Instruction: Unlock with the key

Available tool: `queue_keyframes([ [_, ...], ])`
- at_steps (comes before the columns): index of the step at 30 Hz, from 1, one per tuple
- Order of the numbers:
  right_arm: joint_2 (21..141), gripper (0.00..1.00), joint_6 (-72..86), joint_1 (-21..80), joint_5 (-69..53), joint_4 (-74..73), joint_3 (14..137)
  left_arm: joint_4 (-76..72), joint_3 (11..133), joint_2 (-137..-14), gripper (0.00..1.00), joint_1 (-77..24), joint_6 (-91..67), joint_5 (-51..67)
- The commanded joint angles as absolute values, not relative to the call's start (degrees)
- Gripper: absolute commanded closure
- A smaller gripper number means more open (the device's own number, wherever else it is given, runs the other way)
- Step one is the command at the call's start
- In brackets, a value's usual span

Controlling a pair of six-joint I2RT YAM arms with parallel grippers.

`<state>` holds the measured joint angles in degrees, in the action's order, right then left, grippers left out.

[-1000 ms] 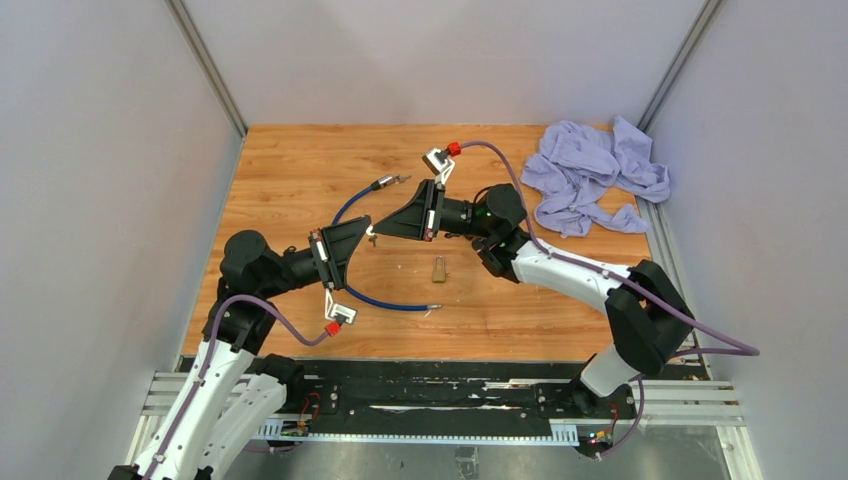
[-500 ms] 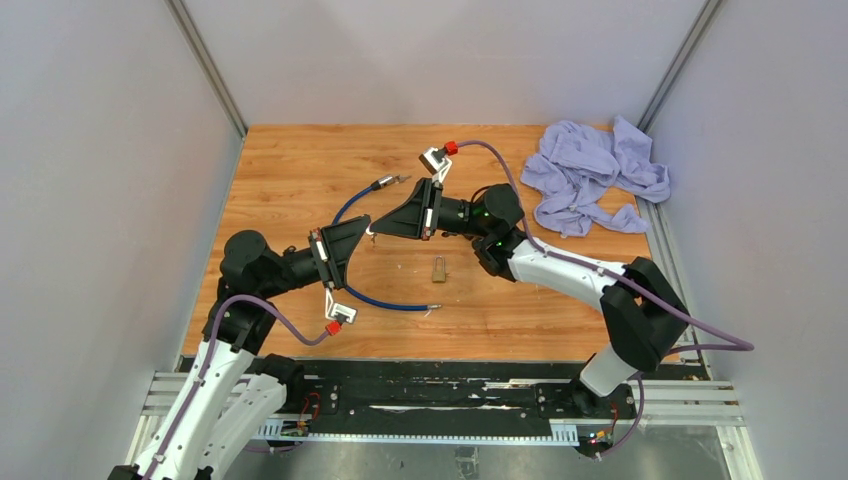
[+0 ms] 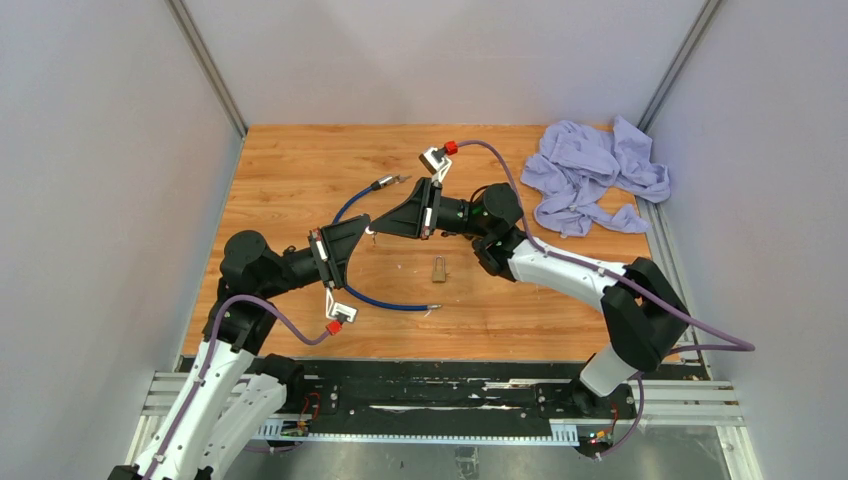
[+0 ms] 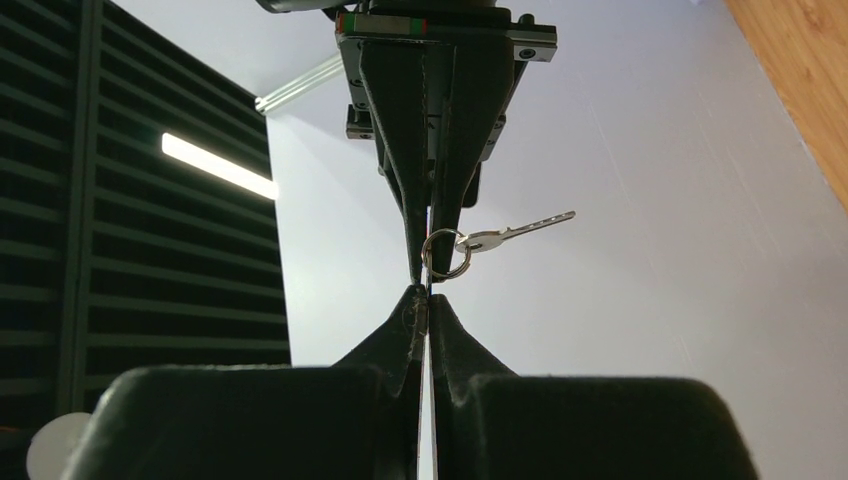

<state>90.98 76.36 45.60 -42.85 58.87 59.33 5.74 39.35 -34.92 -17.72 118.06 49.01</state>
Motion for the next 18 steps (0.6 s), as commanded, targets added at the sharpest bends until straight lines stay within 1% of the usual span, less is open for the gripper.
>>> queue_keyframes([
  [1, 88.6, 0.99, 75.2, 45.9, -42.5, 59.3, 57.7, 1.2, 38.2, -34.1, 0.94, -18.0, 149.7, 47.3],
  [2, 88.3, 0.99, 75.2, 45.7, -42.6, 59.3, 57.3, 0.8, 38.1, -34.1, 0.92, -18.0, 149.0, 46.9],
  [4, 87.8, 0.99, 74.9, 45.7, -42.6, 58.7, 57.1, 0.6, 38.0, -34.2, 0.91, -18.0, 148.4, 46.1],
  [6, 87.9, 0.99, 74.8, 45.8, -43.0, 58.5, 57.1, 0.7, 37.8, -34.1, 0.98, -18.0, 148.3, 45.4],
  [7, 88.2, 0.99, 75.1, 45.9, -43.8, 58.7, 57.5, 0.8, 37.7, -34.2, 1.00, -18.0, 148.4, 45.1],
  [8, 88.7, 0.95, 75.4, 46.0, -44.6, 58.8, 58.2, 0.8, 37.8, -34.3, 1.00, -18.0, 148.5, 45.2],
  [9, 89.1, 0.85, 76.0, 46.2, -45.1, 59.2, 58.7, 0.8, 37.7, -34.3, 1.00, -18.0, 148.6, 45.3],
  [10, 89.4, 0.82, 76.3, 46.3, -45.3, 59.8, 58.8, 0.8, 37.8, -34.4, 1.00, -18.0, 148.7, 45.6],
  [11, 89.5, 0.83, 76.5, 46.4, -45.2, 60.1, 58.9, 0.8, 37.8, -34.4, 1.00, -18.0, 148.8, 45.7],
  [13, 89.3, 0.98, 76.2, 46.4, -44.3, 60.0, 58.5, 0.9, 37.7, -34.5, 1.00, -18.0, 149.0, 45.8],
  [18, 88.0, 0.99, 75.8, 45.7, -42.4, 59.4, 56.4, 1.9, 37.9, -33.9, 1.00, -18.0, 148.8, 45.4],
])
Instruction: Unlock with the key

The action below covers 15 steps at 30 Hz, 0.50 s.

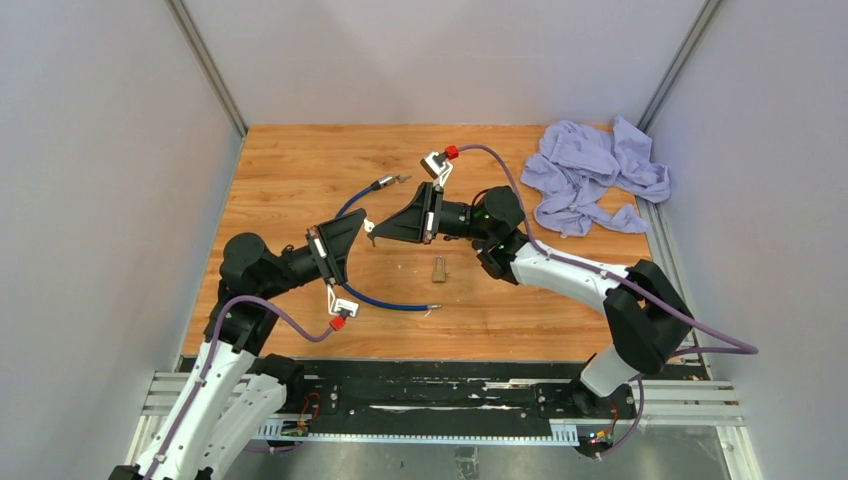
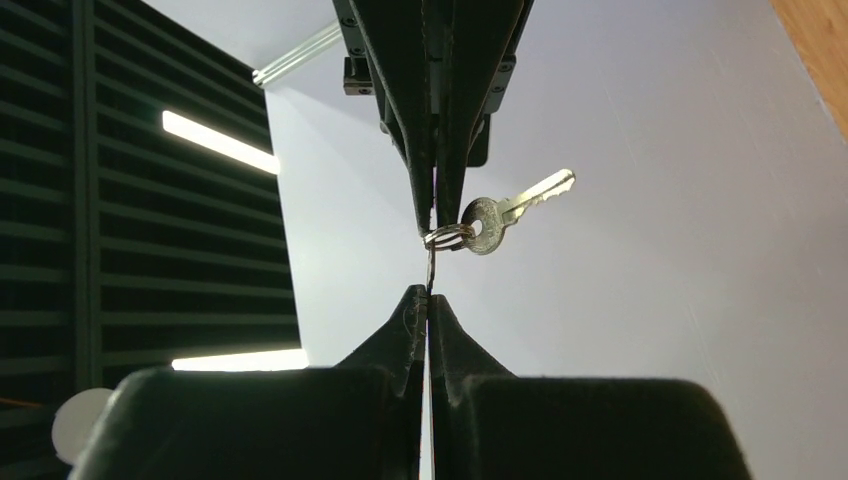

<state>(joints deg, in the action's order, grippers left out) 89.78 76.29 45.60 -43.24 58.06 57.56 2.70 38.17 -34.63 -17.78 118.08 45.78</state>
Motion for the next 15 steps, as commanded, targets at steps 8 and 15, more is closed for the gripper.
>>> queue_keyframes([
  [8, 88.3, 0.99, 75.7, 45.6, -41.2, 58.9, 57.5, 2.2, 37.6, -33.7, 1.00, -18.0, 149.9, 46.0],
  [15, 89.0, 0.72, 76.1, 45.7, -41.7, 58.9, 58.8, 2.6, 37.9, -33.5, 1.00, -18.0, 149.7, 46.1],
])
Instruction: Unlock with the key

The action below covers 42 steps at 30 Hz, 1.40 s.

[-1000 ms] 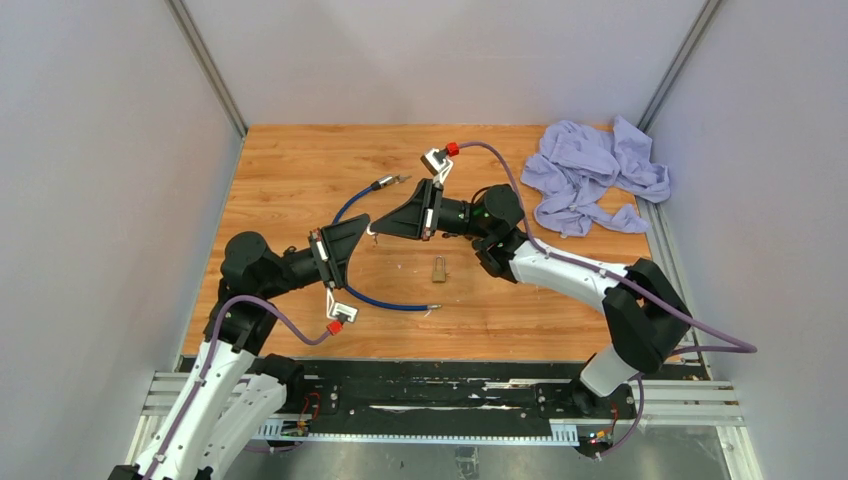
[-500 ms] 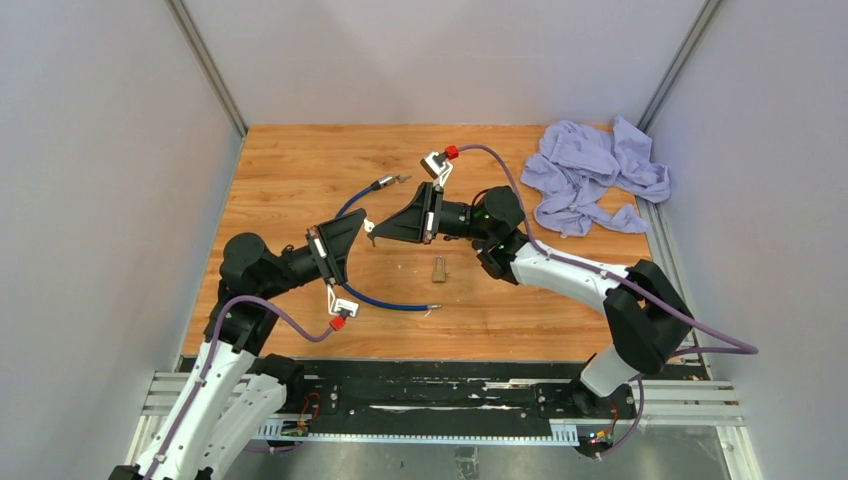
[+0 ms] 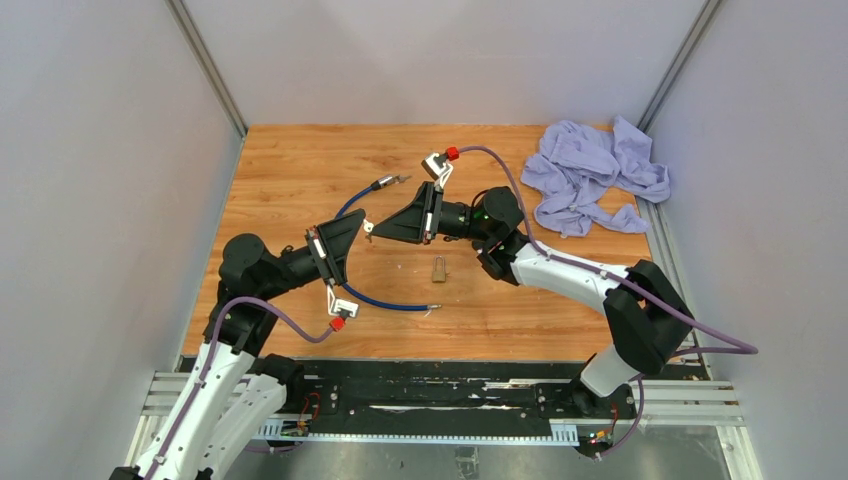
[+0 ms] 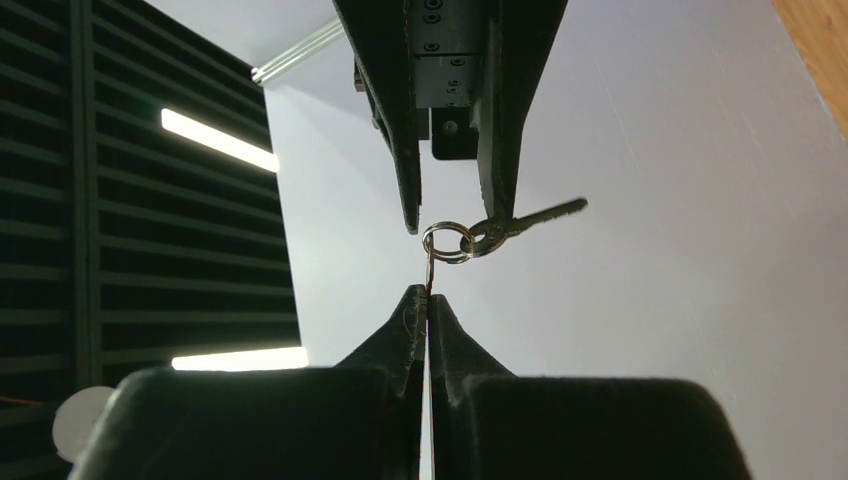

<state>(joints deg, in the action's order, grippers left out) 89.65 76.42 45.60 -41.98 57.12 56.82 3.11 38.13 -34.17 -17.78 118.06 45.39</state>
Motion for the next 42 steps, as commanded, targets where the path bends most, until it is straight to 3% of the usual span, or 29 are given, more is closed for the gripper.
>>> queue_keyframes([
  [1, 89.0, 0.71, 76.1, 45.7, -41.6, 59.1, 58.8, 2.7, 38.0, -33.4, 1.00, -18.0, 149.5, 46.1],
  [13, 90.1, 0.74, 76.3, 45.8, -41.5, 59.4, 61.0, 3.1, 37.9, -33.1, 1.00, -18.0, 149.6, 45.8],
  [19, 90.9, 0.82, 76.0, 46.2, -41.1, 59.4, 61.6, 3.1, 37.9, -33.1, 1.00, -18.0, 149.6, 45.7],
  [30, 92.2, 0.85, 75.3, 46.9, -41.6, 58.2, 63.8, 2.9, 38.2, -33.3, 1.00, -18.0, 149.4, 45.5],
  [35, 92.5, 0.99, 75.5, 47.1, -42.5, 58.4, 64.2, 2.8, 38.1, -33.3, 1.00, -18.0, 149.4, 45.0],
  [42, 92.6, 0.82, 76.6, 47.3, -43.8, 60.6, 63.6, 2.7, 38.1, -33.3, 1.00, -18.0, 149.2, 44.9],
])
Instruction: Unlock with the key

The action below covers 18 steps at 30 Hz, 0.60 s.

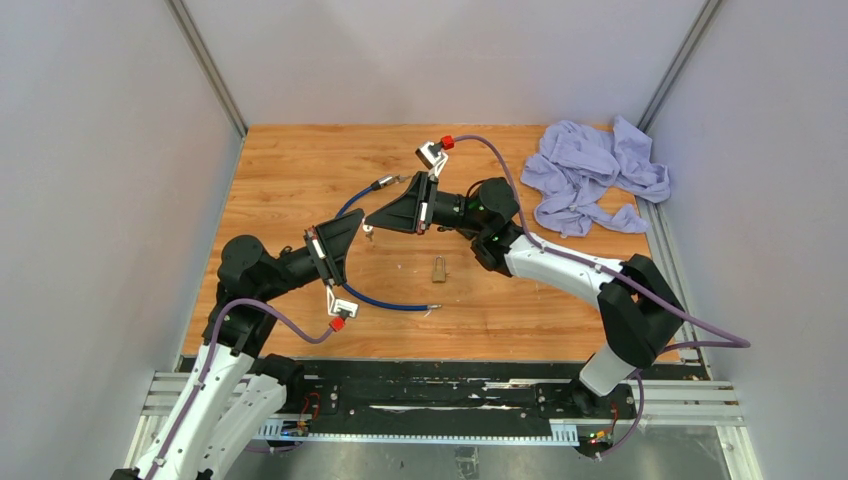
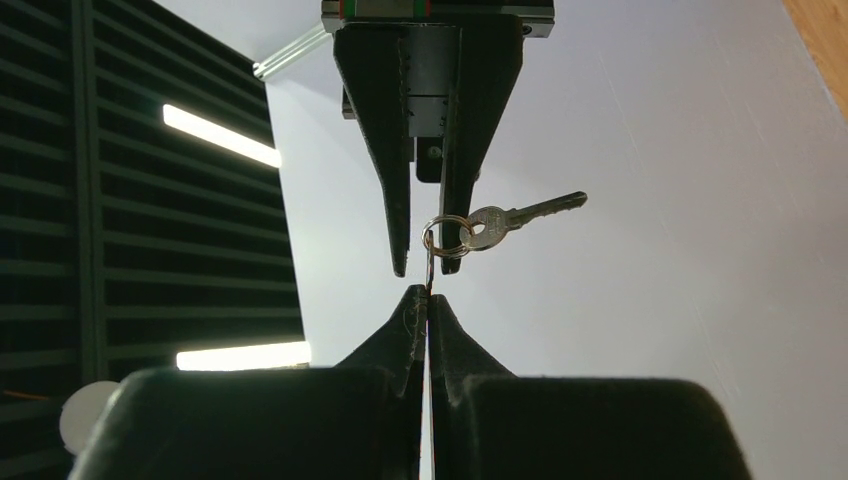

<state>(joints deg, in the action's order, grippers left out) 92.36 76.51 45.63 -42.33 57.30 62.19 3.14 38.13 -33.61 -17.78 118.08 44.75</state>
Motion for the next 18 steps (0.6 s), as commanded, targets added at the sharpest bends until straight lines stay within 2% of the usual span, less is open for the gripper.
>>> queue_keyframes([
  [1, 92.7, 0.80, 76.8, 47.3, -44.0, 60.7, 63.6, 2.7, 38.2, -33.3, 1.00, -18.0, 149.1, 44.8],
  [12, 92.8, 0.81, 76.3, 47.8, -44.7, 60.1, 63.2, 2.7, 38.3, -33.2, 1.00, -18.0, 149.0, 44.7],
  [16, 92.7, 0.92, 76.0, 47.8, -44.5, 59.1, 63.2, 2.6, 38.3, -33.2, 1.00, -18.0, 148.9, 44.6],
  [18, 92.7, 0.89, 76.0, 47.9, -44.7, 58.5, 63.1, 2.6, 38.4, -33.2, 1.00, -18.0, 148.7, 44.4],
])
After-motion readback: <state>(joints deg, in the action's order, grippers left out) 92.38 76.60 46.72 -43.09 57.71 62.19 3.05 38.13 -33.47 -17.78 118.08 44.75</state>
